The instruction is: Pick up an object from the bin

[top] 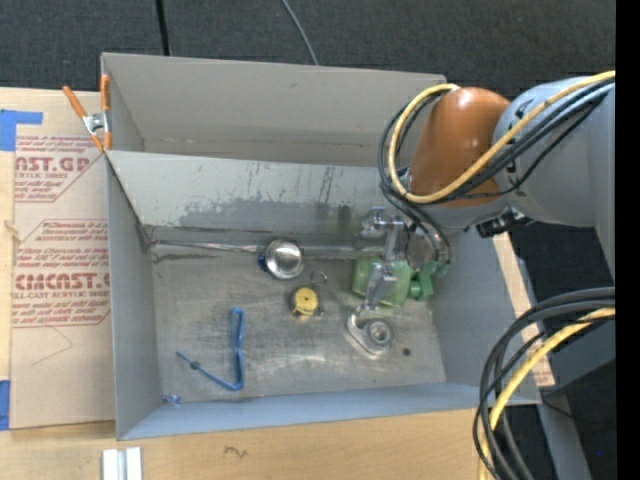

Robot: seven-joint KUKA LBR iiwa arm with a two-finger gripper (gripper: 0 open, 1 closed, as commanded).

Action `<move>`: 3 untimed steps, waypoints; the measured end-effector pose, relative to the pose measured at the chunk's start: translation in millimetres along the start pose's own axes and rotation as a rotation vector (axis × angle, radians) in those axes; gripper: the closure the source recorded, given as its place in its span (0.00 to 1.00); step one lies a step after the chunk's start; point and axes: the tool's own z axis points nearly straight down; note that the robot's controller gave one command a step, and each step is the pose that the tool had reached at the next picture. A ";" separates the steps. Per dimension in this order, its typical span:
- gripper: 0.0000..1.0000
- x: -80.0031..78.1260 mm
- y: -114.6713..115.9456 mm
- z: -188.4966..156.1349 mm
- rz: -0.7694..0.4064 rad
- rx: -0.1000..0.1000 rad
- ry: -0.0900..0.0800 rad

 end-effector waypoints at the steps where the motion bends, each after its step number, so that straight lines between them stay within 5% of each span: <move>1: 0.00 -2.0 -23.8 1.1 -0.182 0.001 0.004; 2: 0.00 0.6 -26.4 3.3 -0.311 0.000 0.004; 3: 0.00 -2.4 -36.1 48.8 -0.550 -0.002 -0.006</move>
Offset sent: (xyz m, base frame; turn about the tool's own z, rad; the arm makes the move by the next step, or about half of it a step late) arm 0.0008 -0.0238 -0.0009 -0.1819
